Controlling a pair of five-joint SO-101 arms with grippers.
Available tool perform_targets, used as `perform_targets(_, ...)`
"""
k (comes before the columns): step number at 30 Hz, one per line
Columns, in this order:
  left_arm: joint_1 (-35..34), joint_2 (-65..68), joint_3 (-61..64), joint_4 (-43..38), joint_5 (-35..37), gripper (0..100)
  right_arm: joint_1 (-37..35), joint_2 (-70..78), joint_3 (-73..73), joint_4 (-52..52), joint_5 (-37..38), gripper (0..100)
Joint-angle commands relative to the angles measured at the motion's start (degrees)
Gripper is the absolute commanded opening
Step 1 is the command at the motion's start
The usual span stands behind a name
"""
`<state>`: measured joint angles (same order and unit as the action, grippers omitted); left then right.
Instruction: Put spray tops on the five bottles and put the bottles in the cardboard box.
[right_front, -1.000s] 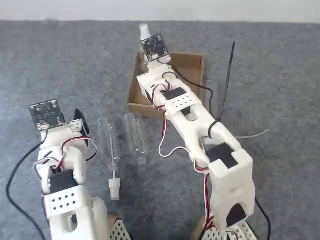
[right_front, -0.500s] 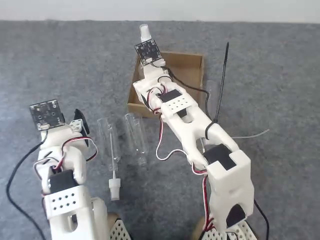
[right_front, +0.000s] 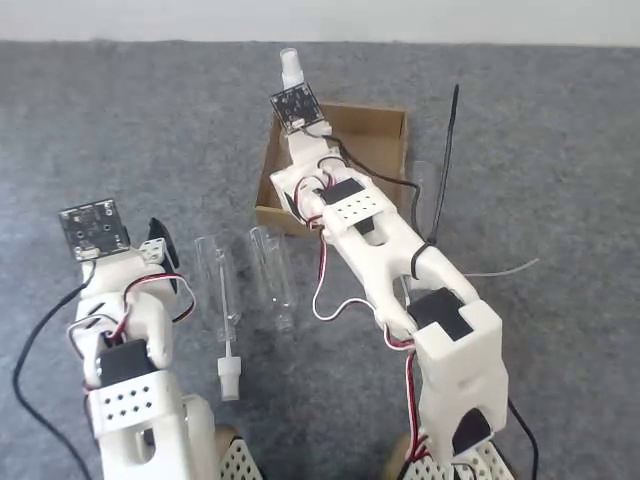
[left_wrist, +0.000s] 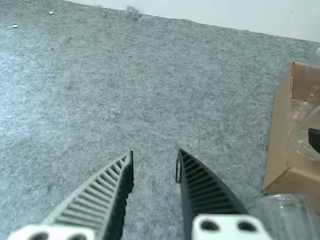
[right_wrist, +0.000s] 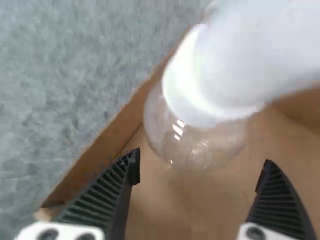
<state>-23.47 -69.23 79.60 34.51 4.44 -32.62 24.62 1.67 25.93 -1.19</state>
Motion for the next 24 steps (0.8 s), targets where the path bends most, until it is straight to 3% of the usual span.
perform_targets(1,-0.18,-0.79,-0.13,-1.93,0.18,13,-0.04,-9.54,-2.90,4.53,-0.18,31.5)
perform_targets(24,-1.67,-0.79,-0.22,-2.11,0.53,13,-0.66,-30.29,-2.90,32.66,-0.44,31.4)
